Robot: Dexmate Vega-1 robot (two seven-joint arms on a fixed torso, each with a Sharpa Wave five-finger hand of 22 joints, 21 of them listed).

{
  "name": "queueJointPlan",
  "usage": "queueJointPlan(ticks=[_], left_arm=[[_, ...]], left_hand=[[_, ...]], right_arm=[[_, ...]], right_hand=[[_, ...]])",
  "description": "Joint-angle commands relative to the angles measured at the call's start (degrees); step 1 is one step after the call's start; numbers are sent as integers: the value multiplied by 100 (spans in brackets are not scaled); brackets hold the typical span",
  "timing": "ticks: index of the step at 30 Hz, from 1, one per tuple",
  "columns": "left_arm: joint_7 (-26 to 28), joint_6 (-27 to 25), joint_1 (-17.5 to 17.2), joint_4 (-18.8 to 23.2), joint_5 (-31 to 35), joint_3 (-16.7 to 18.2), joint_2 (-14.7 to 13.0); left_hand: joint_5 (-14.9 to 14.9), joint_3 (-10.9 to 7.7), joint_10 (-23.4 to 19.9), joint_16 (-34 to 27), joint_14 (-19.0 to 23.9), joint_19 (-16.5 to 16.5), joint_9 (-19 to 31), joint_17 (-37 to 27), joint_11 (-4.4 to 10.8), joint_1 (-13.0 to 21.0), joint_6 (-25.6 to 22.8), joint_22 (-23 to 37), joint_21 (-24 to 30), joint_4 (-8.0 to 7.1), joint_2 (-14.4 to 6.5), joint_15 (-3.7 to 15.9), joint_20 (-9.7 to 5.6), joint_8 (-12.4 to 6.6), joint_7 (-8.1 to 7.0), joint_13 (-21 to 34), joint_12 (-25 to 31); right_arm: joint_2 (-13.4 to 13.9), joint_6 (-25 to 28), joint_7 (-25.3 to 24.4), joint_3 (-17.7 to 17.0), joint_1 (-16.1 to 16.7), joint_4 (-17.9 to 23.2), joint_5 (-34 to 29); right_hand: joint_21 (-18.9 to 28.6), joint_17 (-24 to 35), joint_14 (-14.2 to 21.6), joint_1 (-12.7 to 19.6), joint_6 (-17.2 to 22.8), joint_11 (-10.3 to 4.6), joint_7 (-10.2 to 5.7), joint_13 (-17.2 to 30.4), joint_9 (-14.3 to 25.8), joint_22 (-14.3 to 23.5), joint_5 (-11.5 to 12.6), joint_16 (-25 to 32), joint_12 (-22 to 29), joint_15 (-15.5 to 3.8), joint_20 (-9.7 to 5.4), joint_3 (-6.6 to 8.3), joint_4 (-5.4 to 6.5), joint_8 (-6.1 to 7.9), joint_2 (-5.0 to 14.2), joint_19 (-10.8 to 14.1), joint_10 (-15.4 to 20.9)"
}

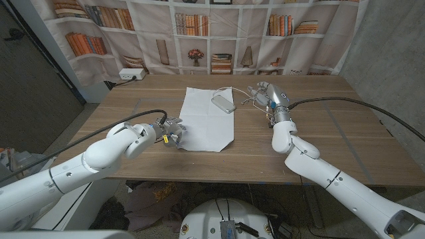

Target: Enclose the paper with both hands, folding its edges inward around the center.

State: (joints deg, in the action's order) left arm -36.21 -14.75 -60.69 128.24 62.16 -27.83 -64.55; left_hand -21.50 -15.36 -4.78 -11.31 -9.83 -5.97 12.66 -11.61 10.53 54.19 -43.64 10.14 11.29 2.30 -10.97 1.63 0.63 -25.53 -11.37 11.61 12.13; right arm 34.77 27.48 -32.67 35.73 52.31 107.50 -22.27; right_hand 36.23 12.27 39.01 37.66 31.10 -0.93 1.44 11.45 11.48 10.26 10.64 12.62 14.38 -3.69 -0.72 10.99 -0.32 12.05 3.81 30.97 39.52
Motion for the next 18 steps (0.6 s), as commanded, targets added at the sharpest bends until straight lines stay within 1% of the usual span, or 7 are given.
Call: queueJointPlan(ticks=[1,2,8,11,15,18], left_arm=[[173,-81,-97,-11,23,0,40],[205,-87,-109,-7,14,10,38],[678,-147,-324,40,-223,211,-41],[951,-232,-466,73,-462,366,-45],[1414,-329,-658,75,-818,560,-9],[1746,-378,-794,68,-1119,682,40]], left_hand=[[25,-16,-38,-54,-468,12,34,-13,28,15,-101,19,36,-22,54,104,16,-90,32,24,44],[42,-10,-70,-57,-453,24,55,-11,-10,22,-110,18,40,-15,89,101,12,-113,33,26,54],[85,14,-134,-75,-386,72,131,-6,15,32,-12,18,56,0,161,106,9,-145,25,32,72],[106,13,-186,-90,-337,123,197,-9,19,36,57,20,74,-10,145,132,-3,-176,30,38,87],[128,6,-232,-108,-284,171,274,-15,46,35,118,23,90,-33,115,135,-6,-223,66,45,96],[155,-3,-300,-131,-210,250,361,-21,56,38,203,29,117,-53,96,144,6,-274,144,53,113]], right_arm=[[17,-16,24,-30,6,7,50],[14,-14,20,-29,6,6,49],[4,1,-2,-36,1,-3,50],[-2,13,-13,-42,2,-5,52],[2,12,-15,-49,11,4,66],[15,-3,-24,-47,17,8,61]], right_hand=[[-19,-2,-33,-45,53,11,5,6,14,14,2,-29,-33,-170,-3,25,-19,-29,-19,27,-1],[-21,-2,-29,-46,51,12,4,6,14,14,2,-27,-34,-164,-5,25,-20,-30,-18,27,-2],[-28,-3,-30,-50,49,8,2,6,14,15,3,-27,-38,-166,-3,23,-23,-32,-18,31,-9],[-35,-3,-33,-52,49,9,-1,6,14,15,2,-29,-37,-164,-2,21,-24,-32,-19,25,-4],[-39,-4,-34,-54,50,4,0,6,14,15,3,-29,-41,-169,-5,21,-26,-32,-18,29,-10],[-46,-4,-39,-56,51,14,2,6,14,15,3,-31,-39,-166,-4,20,-27,-32,-17,26,-3]])
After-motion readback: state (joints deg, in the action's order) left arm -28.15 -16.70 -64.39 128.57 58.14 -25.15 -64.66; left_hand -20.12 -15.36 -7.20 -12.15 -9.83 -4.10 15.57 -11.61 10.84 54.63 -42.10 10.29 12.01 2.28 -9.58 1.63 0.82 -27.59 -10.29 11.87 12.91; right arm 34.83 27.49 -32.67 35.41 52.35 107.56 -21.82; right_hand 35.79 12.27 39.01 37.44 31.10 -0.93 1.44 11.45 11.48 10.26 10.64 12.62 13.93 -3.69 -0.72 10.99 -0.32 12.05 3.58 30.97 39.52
